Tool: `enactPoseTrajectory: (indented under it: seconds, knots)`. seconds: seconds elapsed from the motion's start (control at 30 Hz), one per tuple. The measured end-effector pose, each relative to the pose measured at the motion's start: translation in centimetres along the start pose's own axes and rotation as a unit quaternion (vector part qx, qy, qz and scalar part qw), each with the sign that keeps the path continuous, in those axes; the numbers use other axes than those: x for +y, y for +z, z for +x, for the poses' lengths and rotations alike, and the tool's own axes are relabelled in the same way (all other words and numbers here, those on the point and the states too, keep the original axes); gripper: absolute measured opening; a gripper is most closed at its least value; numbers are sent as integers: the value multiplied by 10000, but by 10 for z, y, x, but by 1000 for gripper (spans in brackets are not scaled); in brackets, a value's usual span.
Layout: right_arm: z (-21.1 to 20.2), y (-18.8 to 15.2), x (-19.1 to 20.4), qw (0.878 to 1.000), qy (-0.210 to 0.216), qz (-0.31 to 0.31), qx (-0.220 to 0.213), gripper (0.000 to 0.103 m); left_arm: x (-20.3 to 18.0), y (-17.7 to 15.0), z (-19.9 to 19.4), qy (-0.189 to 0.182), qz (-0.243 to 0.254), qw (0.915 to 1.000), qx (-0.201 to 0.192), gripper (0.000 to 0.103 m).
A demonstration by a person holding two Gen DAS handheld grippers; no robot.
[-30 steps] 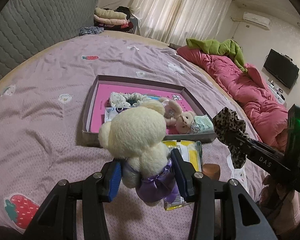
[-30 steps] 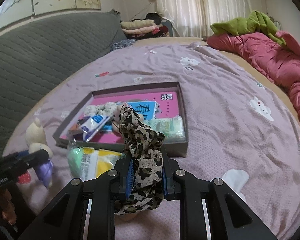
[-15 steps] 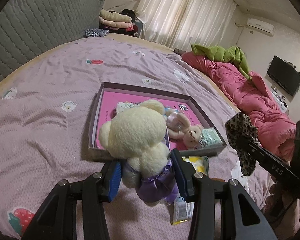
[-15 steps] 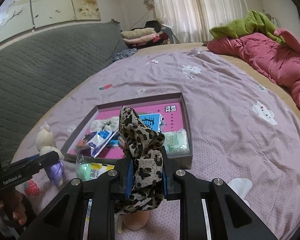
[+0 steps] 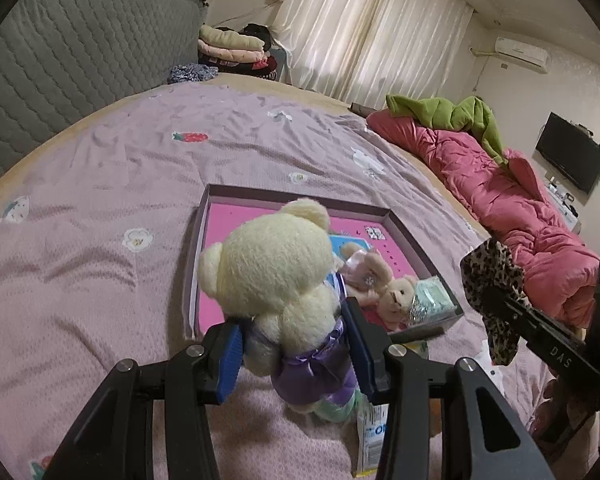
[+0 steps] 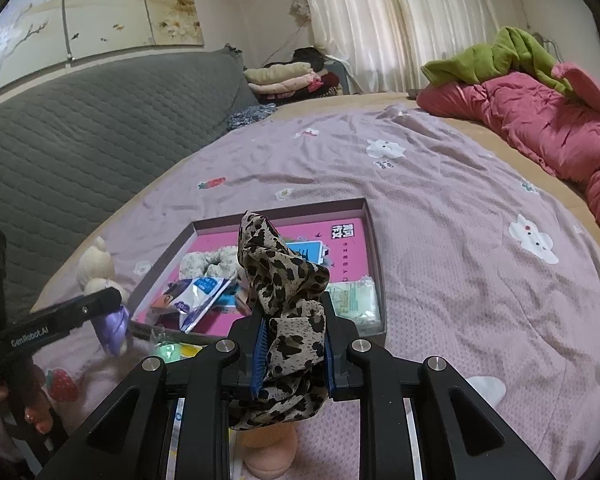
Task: Organize soft objects
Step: 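Lift the teddy bear with left tool while right tool lifts the scrunchie over the box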
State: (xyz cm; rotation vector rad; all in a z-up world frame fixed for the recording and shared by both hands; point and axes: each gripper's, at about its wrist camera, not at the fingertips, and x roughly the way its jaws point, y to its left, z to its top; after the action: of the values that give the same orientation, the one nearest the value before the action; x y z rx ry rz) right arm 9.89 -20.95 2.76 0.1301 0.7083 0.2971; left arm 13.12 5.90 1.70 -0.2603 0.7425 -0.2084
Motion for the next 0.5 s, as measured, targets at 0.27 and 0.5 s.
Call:
enactPoseTrajectory:
  seconds: [0.27, 0.5]
  knots:
    - [9, 7, -3, 10000, -18, -50, -25, 22, -1, 4, 13, 99, 72, 9998, 172, 47]
    - [12, 13, -5, 10000, -1, -42, -91, 22, -3, 7, 21, 123, 163, 9996, 208, 47]
